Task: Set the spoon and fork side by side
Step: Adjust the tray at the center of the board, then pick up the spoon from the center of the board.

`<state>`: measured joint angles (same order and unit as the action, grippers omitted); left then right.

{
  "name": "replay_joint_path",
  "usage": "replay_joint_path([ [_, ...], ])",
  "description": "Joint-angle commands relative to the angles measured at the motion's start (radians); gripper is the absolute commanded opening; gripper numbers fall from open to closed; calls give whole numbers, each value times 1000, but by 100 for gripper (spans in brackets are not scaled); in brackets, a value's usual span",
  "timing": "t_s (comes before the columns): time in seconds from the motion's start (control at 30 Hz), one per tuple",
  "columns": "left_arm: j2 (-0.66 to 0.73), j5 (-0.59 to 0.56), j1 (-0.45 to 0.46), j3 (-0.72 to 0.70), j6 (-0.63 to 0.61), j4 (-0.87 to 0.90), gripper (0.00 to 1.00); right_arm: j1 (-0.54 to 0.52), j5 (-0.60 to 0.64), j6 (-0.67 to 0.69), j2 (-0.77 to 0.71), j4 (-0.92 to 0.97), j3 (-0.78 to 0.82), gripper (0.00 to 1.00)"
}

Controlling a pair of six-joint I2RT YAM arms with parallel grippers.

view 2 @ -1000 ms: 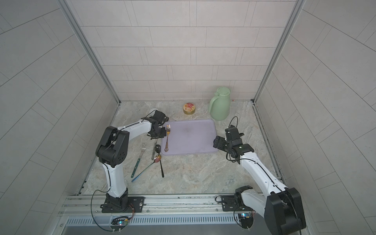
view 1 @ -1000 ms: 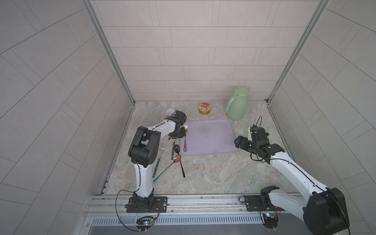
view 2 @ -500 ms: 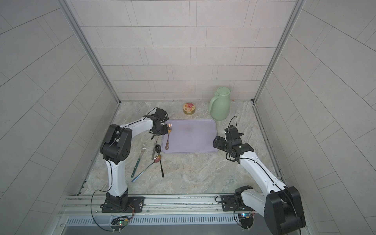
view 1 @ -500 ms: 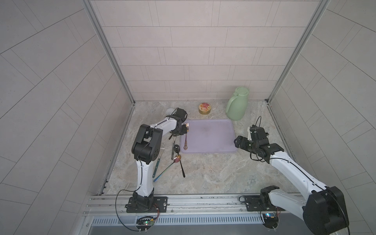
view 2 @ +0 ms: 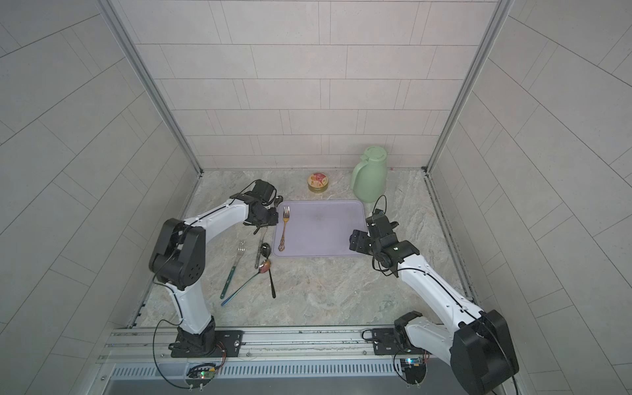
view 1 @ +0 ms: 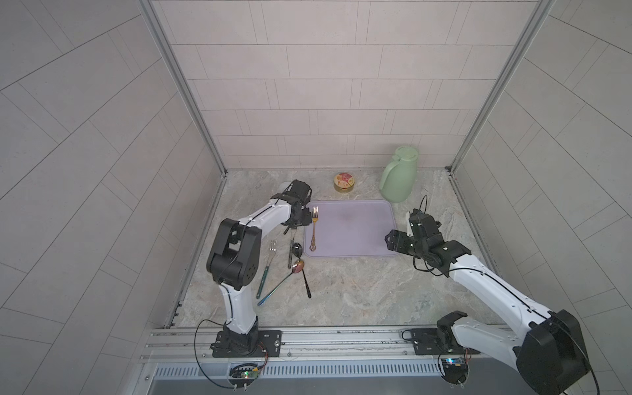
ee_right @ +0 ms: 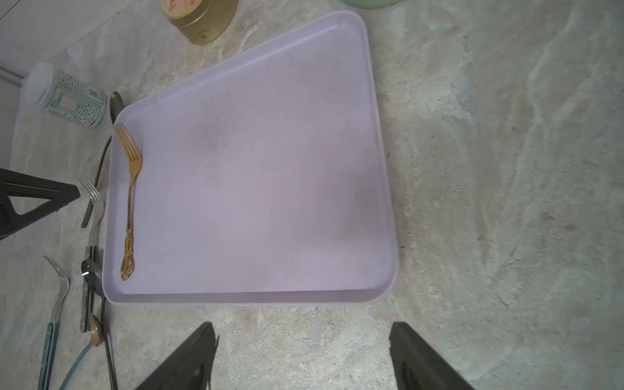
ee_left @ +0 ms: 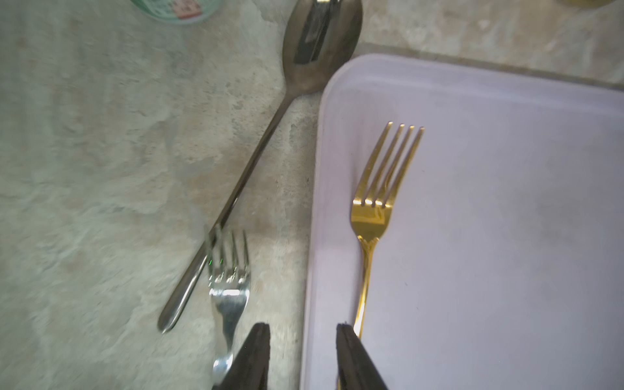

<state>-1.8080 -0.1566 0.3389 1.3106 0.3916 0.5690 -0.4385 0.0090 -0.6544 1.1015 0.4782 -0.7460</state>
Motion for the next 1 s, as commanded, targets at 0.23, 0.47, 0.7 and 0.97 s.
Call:
replay_joint_path([
  [0.23, 335, 45, 11, -253, 182, 168, 41, -300, 124, -81, 254, -29, -184, 69],
  [0.47, 570, 30, 10, -443, 274, 227, 44, -505, 165, -116, 460, -52, -316, 64],
  [0.7, 697, 50, 1, -334, 266, 416, 49, -661, 171, -120, 710, -4, -531, 54],
  [0.97, 827, -10, -32, -296, 227, 460, 50, -743, 179, -110, 885, 60, -704, 51],
])
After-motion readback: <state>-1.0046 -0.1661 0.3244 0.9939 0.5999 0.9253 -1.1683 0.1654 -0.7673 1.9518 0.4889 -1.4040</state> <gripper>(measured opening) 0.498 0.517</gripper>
